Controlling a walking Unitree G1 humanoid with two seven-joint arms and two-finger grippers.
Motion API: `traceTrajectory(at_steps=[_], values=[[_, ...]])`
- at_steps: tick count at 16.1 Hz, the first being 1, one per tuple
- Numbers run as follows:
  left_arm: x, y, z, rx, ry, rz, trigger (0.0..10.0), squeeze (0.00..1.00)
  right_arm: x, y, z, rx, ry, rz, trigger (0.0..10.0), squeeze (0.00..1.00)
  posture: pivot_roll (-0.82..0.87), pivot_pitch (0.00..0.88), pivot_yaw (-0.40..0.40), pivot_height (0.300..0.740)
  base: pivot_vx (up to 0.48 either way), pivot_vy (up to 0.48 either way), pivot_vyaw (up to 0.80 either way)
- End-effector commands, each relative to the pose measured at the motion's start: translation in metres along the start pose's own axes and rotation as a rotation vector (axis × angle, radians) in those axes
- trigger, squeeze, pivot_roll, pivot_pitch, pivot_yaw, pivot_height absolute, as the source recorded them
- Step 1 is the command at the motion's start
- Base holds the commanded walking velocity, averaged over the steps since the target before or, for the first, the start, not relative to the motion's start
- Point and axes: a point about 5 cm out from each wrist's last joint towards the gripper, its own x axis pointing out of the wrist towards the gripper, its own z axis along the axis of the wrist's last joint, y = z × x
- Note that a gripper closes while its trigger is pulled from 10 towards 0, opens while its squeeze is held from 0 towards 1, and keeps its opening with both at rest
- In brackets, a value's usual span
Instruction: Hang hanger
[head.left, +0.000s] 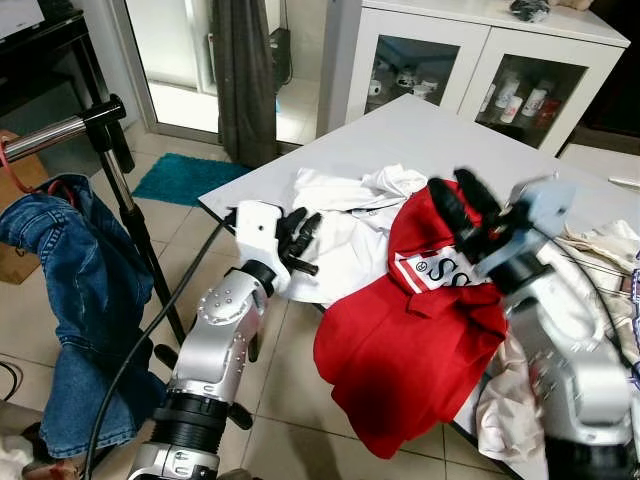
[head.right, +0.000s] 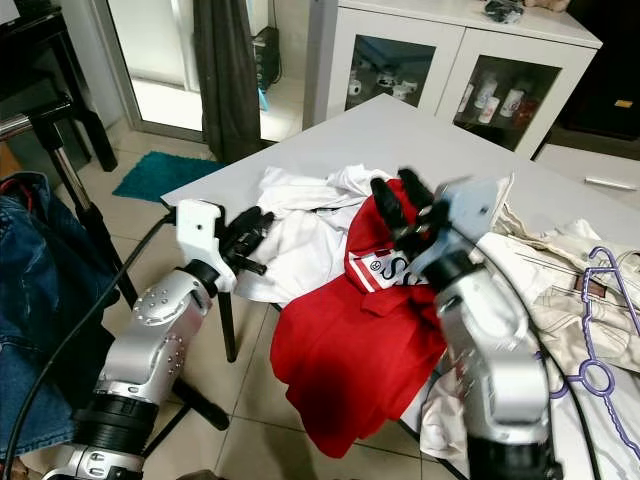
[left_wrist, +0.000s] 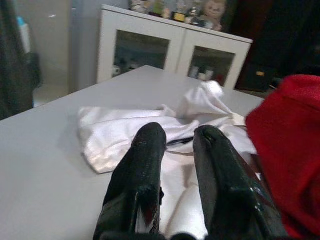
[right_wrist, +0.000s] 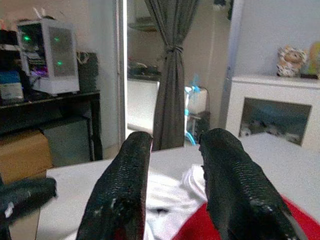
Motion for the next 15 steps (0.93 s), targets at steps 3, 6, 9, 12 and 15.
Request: traceTrajectory(at_steps=[3, 6, 9, 12, 15], values=[[0.0, 0.005, 0.005, -0.009, -0.017, 0.052, 10.0, 0.0, -0.008, -0.001, 0.003, -0.034, -0.027, -0.08, 0.0, 0.0, -0.02, 0.0, -0.047, 0.74, 0.0, 0.0, 0.0], [-0.003, 0.004, 0.002, -0.011, -0.012, 0.057, 10.0, 0.0, -0.014, 0.0, 0.0, -0.053, -0.027, -0.125, 0.0, 0.0, -0.02, 0.0, -0.047, 0.74, 0.0, 0.0, 0.0], [-0.007, 0.003, 0.001, -0.011, -0.009, 0.065, 10.0, 0.0, -0.022, 0.002, -0.003, -0.067, -0.014, -0.14, 0.0, 0.0, -0.01, 0.0, -0.048, 0.74, 0.0, 0.0, 0.0], [-0.013, 0.008, 0.0, -0.001, -0.005, 0.08, 10.0, 0.0, -0.03, 0.004, -0.008, -0.082, 0.019, -0.155, 3.6, 0.0, -0.01, 0.0, -0.048, 0.74, 0.0, 0.0, 0.0], [-0.015, 0.008, -0.001, 0.0, 0.001, 0.083, 10.0, 0.0, -0.032, 0.003, -0.008, -0.112, 0.027, -0.171, 10.0, 0.0, -0.01, 0.0, -0.048, 0.74, 0.0, 0.0, 0.0]])
